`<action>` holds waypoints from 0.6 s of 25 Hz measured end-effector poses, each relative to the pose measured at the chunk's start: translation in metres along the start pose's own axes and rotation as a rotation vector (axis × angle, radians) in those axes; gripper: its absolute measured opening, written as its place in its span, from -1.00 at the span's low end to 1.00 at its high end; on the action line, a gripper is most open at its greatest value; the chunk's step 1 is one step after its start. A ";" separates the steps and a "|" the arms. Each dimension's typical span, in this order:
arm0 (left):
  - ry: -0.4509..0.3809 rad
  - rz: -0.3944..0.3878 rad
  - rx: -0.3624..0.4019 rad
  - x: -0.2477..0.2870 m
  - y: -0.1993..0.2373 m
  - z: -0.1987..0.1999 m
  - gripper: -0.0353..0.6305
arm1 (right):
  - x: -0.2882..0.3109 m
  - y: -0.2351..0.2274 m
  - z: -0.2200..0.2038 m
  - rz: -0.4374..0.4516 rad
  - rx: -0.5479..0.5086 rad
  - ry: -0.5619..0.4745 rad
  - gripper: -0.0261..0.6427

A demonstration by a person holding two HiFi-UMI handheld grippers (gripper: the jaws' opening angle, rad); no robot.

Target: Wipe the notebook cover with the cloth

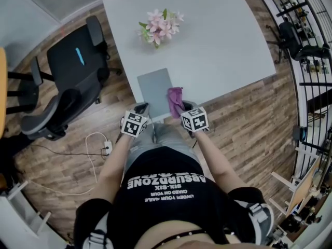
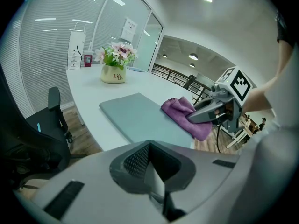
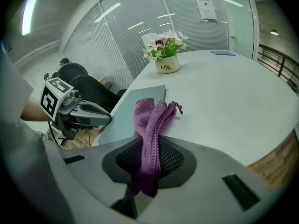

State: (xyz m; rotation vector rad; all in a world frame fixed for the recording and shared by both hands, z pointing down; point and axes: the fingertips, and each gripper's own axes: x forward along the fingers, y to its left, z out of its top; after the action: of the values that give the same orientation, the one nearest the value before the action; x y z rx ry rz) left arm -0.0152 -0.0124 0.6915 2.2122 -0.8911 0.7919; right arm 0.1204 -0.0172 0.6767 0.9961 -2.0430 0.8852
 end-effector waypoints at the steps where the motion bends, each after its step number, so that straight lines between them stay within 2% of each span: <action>1: -0.001 0.000 -0.002 0.000 0.000 0.000 -0.84 | 0.000 0.000 0.000 0.002 0.002 -0.002 -0.68; 15: -0.004 -0.014 0.003 0.001 0.000 0.000 -0.84 | 0.003 0.000 -0.001 0.008 0.022 0.019 -0.68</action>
State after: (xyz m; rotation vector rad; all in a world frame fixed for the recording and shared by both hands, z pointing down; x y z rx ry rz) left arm -0.0148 -0.0124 0.6920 2.2206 -0.8764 0.7831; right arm 0.1196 -0.0177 0.6799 0.9877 -2.0267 0.9200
